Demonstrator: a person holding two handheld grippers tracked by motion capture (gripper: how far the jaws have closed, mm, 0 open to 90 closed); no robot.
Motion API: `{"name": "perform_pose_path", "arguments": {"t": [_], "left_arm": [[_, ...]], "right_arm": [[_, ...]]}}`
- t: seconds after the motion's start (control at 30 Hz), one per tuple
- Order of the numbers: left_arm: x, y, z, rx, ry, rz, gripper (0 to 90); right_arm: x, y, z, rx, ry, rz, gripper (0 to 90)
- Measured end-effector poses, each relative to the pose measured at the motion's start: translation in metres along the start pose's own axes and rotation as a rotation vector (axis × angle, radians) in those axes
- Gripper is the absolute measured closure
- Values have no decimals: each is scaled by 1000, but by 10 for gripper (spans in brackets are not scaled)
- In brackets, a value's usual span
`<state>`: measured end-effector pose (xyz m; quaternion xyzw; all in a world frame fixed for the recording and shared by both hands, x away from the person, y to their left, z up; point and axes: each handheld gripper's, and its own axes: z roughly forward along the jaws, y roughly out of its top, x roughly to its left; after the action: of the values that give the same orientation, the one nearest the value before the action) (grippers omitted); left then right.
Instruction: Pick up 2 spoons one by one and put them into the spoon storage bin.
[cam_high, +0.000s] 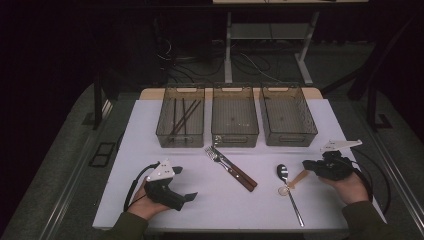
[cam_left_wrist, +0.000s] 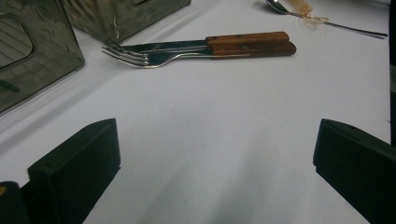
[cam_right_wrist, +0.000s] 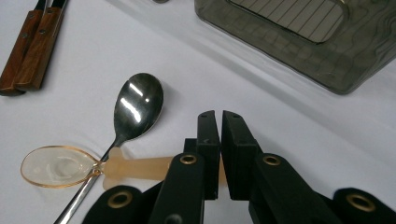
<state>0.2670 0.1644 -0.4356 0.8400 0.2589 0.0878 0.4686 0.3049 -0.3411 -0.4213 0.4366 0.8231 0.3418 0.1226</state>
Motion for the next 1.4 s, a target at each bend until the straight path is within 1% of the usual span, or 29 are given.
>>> {"name": "perform_pose_path", "arguments": {"t": [0.1, 0.2, 0.27, 0.33, 0.47, 0.5, 0.53, 0.57, 0.63, 0.73, 0.77, 0.83, 0.9, 1.13, 1.2, 1.3, 1.4], "left_arm": [[0, 0, 0, 1, 0, 0, 0], [0, 0, 0, 3, 0, 1, 0], [0, 0, 0, 4, 0, 1, 0], [0, 0, 0, 3, 0, 1, 0], [0, 0, 1, 7, -2, 2, 0], [0, 0, 1, 8, -2, 3, 0], [-1, 0, 1, 8, -2, 3, 0], [-1, 0, 1, 7, -2, 3, 0], [0, 0, 0, 7, -2, 3, 1], [0, 0, 1, 7, -2, 3, 1], [0, 0, 1, 8, -3, 3, 1], [0, 0, 1, 8, -3, 4, 1], [-1, 0, 1, 8, -2, 4, 1], [-1, 0, 2, 8, 1, 2, 1], [-1, 0, 1, 13, 1, 5, 2], [-1, 0, 1, 11, 1, 7, 2], [-1, 0, 1, 12, 1, 7, 2]], "right_arm": [[1, -1, -1, -3, 0, 0, 854], [4, 1, -4, -8, 18, -9, 865], [10, 2, -4, -3, 43, -34, 865], [18, 2, -3, 7, 77, -74, 863], [31, 0, -2, 24, 136, -137, 801], [33, -1, -1, 29, 147, -158, 786], [36, -1, -1, 40, 155, -168, 786], [37, -1, 0, 48, 158, -178, 789], [40, -2, 0, 72, 183, -201, 832], [43, -5, 0, 104, 210, -209, 880], [44, -7, 1, 113, 217, -211, 883], [46, -11, 2, 114, 206, -208, 895], [47, -12, 5, 110, 218, -198, 895], [53, -12, 17, 134, 208, -213, 896], [53, -11, 19, 119, 204, -211, 895], [54, -9, 22, 121, 195, -209, 896], [56, -7, 25, 109, 180, -209, 896]]}}
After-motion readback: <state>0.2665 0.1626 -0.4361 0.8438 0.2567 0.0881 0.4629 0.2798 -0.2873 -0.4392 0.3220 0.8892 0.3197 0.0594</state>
